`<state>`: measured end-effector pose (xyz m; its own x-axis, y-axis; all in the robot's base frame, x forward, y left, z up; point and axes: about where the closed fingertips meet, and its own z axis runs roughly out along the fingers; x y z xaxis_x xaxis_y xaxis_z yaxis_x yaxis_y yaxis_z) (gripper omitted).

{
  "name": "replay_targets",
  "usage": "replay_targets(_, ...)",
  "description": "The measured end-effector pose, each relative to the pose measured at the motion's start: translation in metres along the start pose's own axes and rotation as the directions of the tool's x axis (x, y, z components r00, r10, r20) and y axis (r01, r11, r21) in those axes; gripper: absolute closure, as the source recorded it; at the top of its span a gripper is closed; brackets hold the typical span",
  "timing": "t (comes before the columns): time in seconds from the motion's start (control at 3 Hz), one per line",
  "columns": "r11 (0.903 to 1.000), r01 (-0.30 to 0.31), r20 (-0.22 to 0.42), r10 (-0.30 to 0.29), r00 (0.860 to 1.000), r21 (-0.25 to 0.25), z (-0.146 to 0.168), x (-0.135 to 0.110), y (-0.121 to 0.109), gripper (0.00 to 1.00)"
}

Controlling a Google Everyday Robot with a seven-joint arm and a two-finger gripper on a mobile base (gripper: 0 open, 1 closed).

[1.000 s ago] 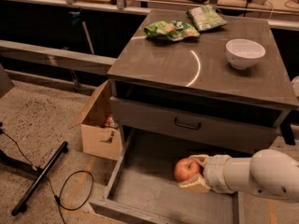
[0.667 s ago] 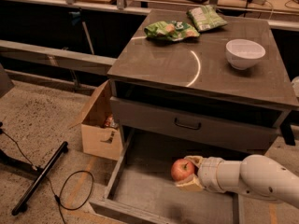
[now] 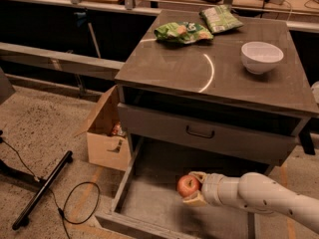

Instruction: Place apple into middle drawer

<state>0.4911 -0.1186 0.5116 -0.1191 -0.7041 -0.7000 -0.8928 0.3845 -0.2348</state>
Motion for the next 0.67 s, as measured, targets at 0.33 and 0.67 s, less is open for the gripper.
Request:
replay_targets(0.33,0.9998,-0.013,-0.049,0.014,0.999,0.017,0.034,0.022,0.001,1.00)
replay_targets(0.67,0.9983,-0.047,-0.084,0.049,0.995,0.035,0.068,0.039,-0.001,1.00)
